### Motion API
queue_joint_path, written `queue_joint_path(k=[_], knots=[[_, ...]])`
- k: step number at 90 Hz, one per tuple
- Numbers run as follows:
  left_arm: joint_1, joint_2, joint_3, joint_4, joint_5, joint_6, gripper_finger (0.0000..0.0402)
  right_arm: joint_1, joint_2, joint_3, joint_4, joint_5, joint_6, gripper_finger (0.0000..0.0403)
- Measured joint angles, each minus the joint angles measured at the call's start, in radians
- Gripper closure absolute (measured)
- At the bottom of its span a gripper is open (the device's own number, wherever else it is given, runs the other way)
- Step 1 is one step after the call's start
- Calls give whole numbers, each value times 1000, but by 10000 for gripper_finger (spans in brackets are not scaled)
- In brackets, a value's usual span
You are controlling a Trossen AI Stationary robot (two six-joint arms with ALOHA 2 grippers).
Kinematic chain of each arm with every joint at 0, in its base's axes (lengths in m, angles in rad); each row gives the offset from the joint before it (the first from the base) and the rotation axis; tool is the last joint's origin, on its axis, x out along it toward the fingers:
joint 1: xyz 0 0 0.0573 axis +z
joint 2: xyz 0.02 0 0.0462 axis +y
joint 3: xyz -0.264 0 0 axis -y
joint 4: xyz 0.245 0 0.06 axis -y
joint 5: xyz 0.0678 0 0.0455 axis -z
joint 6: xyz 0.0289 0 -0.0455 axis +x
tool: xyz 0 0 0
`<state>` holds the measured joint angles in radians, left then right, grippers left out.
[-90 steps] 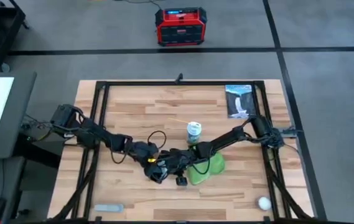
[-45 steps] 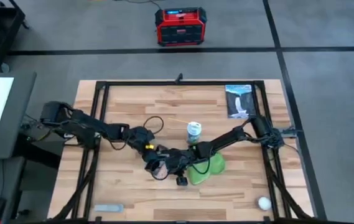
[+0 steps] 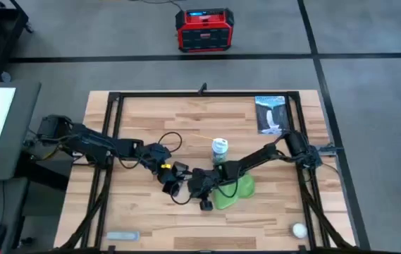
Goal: Apply microfiber cloth
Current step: Spray the front of the pink phone using the white spray bottle
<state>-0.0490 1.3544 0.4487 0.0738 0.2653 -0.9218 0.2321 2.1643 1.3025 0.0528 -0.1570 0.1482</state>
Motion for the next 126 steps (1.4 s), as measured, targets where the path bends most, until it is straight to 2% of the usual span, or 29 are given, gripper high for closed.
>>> queue_joint_path(k=[11, 23, 40, 49, 61, 74, 126], knots=[[7, 0, 46, -124, -15, 33, 209, 0, 0, 0, 0, -1, -2, 403], [14, -2, 108, -305, -93, 89, 210, 0, 0, 0, 1, -1, -8, 403], [10, 34, 115, -315, -105, 60, 210, 0, 0, 0, 2, -1, -11, 403], [4, 101, 116, -263, -56, 33, 210, 0, 0, -1, 3, -2, -11, 403], [-16, 203, 120, -75, 32, 22, 210, 0, 0, -1, 3, -2, -15, 403], [-34, 264, 118, 61, 72, 15, 210, 0, 0, -1, 2, -1, -18, 403], [-59, 269, 115, 116, 59, 19, 210, -18, 0, -2, 20, -3, -29, 403]])
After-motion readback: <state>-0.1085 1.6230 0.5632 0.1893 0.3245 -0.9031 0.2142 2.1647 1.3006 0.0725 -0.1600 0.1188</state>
